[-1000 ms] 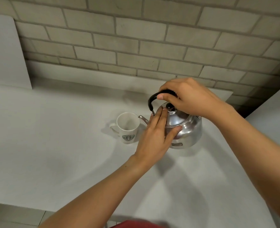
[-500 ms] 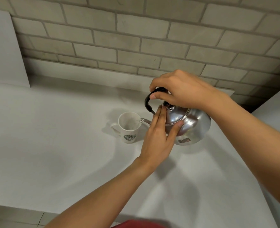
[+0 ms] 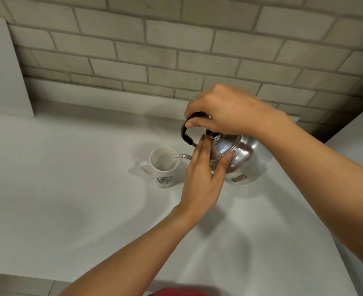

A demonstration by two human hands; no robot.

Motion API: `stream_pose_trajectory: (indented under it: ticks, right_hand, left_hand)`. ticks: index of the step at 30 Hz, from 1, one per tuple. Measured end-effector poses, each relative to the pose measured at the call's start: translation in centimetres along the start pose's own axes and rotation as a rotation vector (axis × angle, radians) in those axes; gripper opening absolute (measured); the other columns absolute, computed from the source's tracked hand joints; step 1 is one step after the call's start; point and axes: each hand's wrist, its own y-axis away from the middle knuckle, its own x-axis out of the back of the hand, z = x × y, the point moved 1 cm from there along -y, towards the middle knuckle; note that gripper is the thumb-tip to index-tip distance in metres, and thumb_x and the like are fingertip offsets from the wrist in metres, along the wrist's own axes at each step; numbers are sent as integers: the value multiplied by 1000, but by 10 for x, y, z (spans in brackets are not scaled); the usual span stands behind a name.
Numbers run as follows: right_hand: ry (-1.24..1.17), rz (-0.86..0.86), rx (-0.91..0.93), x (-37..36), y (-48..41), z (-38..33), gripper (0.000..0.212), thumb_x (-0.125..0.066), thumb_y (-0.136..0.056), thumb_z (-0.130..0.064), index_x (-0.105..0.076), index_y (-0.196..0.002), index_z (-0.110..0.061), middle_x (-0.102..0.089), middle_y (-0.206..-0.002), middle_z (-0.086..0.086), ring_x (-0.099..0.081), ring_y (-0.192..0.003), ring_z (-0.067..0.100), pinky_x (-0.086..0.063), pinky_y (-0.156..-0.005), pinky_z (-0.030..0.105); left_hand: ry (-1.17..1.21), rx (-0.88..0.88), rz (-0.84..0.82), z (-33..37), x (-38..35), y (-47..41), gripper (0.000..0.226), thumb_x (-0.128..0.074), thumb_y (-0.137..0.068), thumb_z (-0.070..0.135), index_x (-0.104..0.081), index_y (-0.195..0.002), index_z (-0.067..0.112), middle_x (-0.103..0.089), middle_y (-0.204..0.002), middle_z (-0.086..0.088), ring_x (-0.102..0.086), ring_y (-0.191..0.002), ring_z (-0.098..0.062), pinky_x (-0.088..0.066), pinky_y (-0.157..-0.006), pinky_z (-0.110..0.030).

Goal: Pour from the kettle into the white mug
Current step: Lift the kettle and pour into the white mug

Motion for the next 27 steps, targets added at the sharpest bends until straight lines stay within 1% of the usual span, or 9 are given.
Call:
stream_pose_trajectory:
  ticks: [1, 3, 5, 8, 12, 15, 19, 23, 27]
  right_hand:
    - [2, -5, 1, 1, 0, -1, 31, -56, -102, -52, -72, -118, -30, -74, -103, -4, -66, -98, 21, -58, -74, 46]
    - [5, -11, -1, 3, -1, -2, 32, -57, -101, -52, -73, -118, -31, -74, -102, -3, -66, -97, 21, -58, -74, 46]
    - [5, -13, -3, 5, -2, -2, 31, -57, -101, -52, -73, -118, -31, -74, -100, -3, -66, -96, 23, -58, -74, 47]
    - [6, -12, 0, 6, -3, -2, 30, -58, -101, -52, -74, -116, -32, -74, -98, -3, -66, -96, 24, -57, -74, 47]
    - [11, -10, 4, 8, -5, -2, 29, -59, -101, -51, -75, -115, -32, -73, -95, -1, -67, -94, 25, -56, -70, 43]
    - [12, -16, 7, 9, -6, -3, 29, -59, -100, -52, -75, -114, -32, -73, -94, -1, -67, -94, 25, -57, -72, 44]
    - [26, -26, 12, 10, -7, -5, 29, -59, -100, -51, -75, -115, -32, -74, -97, 0, -68, -95, 27, -58, -74, 47]
    - [32, -36, 9, 10, -8, -6, 28, -59, -100, -51, -75, -114, -32, -73, -100, 0, -68, -96, 28, -58, -75, 47]
    - [35, -40, 13, 8, -10, -7, 27, -60, -100, -50, -75, -113, -31, -74, -99, -1, -68, -95, 28, -57, -72, 43]
  left_hand:
    - [3, -2, 8, 1, 0, 0, 63, -49, -103, 62, -38, -158, 33, -51, -157, 11, -40, -127, 30, -31, -101, 4]
    - [6, 6, 13, 1, 0, 0, 64, -49, -103, 63, -38, -159, 33, -51, -158, 11, -41, -129, 28, -32, -102, 3]
    - [15, 12, 10, 2, 0, -1, 65, -50, -103, 61, -38, -160, 33, -50, -159, 12, -45, -137, 17, -34, -106, -1]
    - [12, 12, 9, 2, 0, -1, 66, -51, -104, 59, -37, -161, 30, -50, -159, 10, -48, -144, 0, -39, -113, -13]
    - [17, 27, 5, 5, 0, -2, 68, -50, -104, 59, -36, -163, 26, -49, -161, 7, -46, -148, -6, -40, -119, -30]
    - [28, 33, 6, 7, 0, -3, 68, -50, -105, 58, -37, -162, 25, -50, -161, 3, -47, -149, -10, -42, -119, -39]
    - [38, 32, 21, 8, -1, -3, 66, -51, -105, 56, -39, -161, 24, -53, -158, 2, -49, -147, -11, -43, -118, -40]
    - [51, 35, 30, 8, -1, -2, 65, -51, -105, 56, -41, -160, 25, -54, -156, 5, -50, -145, -8, -44, -118, -37]
    - [68, 34, 33, 7, -1, -1, 65, -51, -104, 56, -41, -160, 25, -55, -155, 5, -49, -145, -7, -43, -118, -36]
